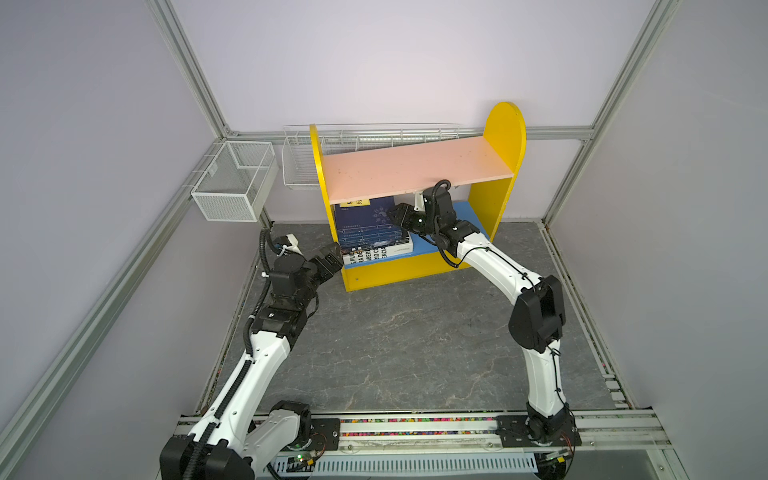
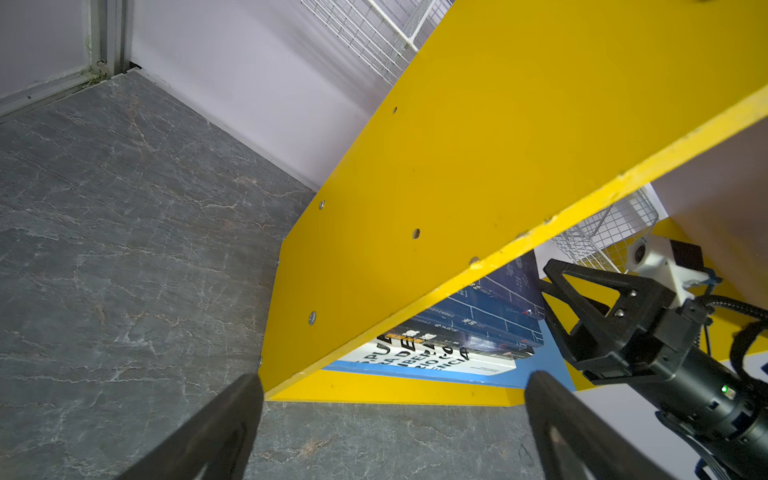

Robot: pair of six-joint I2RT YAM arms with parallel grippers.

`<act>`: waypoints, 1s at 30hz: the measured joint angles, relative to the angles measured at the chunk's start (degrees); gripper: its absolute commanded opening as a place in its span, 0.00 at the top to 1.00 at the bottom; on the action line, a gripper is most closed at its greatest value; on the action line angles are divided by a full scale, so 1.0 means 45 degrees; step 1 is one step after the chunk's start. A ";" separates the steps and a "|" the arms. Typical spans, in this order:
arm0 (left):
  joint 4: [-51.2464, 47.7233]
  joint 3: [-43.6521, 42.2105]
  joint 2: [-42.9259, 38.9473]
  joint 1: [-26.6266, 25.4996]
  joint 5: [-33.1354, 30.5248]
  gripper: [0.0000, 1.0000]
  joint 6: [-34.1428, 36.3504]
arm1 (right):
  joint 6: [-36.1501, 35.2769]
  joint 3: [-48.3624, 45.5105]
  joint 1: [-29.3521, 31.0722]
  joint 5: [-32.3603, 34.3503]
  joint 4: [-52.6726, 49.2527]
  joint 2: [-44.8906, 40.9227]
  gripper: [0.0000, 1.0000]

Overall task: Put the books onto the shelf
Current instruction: 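Press the book against the shelved books with the right gripper, then keep pressing the book flush into the shelf with the right gripper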

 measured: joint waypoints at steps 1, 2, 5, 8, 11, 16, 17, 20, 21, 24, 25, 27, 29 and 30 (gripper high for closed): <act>0.0005 -0.0019 0.0000 0.0000 0.0000 0.01 -0.0024 | -0.0087 0.0015 0.0000 0.0019 -0.0044 0.0000 0.51; 0.0010 -0.0049 0.0000 0.0000 0.0000 0.01 -0.0029 | -0.0146 0.0029 0.0000 0.0015 -0.0073 0.0000 0.51; 0.0049 -0.0078 0.0000 0.0010 0.0000 0.01 -0.0034 | -0.0287 0.0044 0.0005 0.0010 -0.0097 0.0000 0.52; 0.0063 -0.0078 0.0000 0.0019 0.0000 0.01 -0.0034 | -0.0389 0.0044 0.0000 -0.0039 -0.0097 0.0000 0.57; 0.0068 -0.0078 0.0000 0.0019 0.0000 0.01 -0.0039 | -0.0452 0.0044 0.0000 -0.0117 -0.0087 0.0000 0.58; 0.0112 -0.0160 0.0000 0.0019 -0.0005 0.01 -0.0039 | -0.0661 0.0029 0.0010 -0.0131 -0.0049 0.0000 0.57; 0.0107 -0.0189 0.0000 0.0019 -0.0005 0.01 -0.0039 | -0.0758 0.0010 0.0015 -0.0087 -0.0034 0.0000 0.56; 0.0102 -0.0253 0.0000 0.0034 -0.0005 0.01 -0.0039 | -0.1180 -0.0117 0.0039 0.0160 0.0151 -0.0005 0.55; 0.0102 -0.0253 0.0000 0.0034 -0.0010 0.01 -0.0039 | -0.1326 -0.0126 0.0039 0.0248 0.0194 -0.0005 0.55; 0.0107 -0.0253 0.0000 0.0073 -0.0005 0.01 -0.0039 | -0.1583 -0.0121 0.0034 0.0214 0.0350 -0.0005 0.56; 0.0107 -0.0253 0.0000 0.0087 -0.0010 0.01 -0.0039 | -0.1617 -0.0121 0.0034 0.0189 0.0403 -0.0005 0.57; 0.0107 -0.0253 0.0000 0.0107 -0.0005 0.01 -0.0044 | -0.1627 -0.0126 0.0039 0.0049 0.0437 -0.0005 0.57; 0.0107 -0.0253 0.0000 0.0102 -0.0010 0.01 -0.0078 | -0.1656 -0.0126 0.0039 -0.0058 0.0491 -0.0005 0.58; 0.0107 -0.0257 0.0000 0.0107 -0.0005 0.01 -0.0112 | -0.1666 -0.0126 0.0034 -0.0102 0.0525 -0.0005 0.59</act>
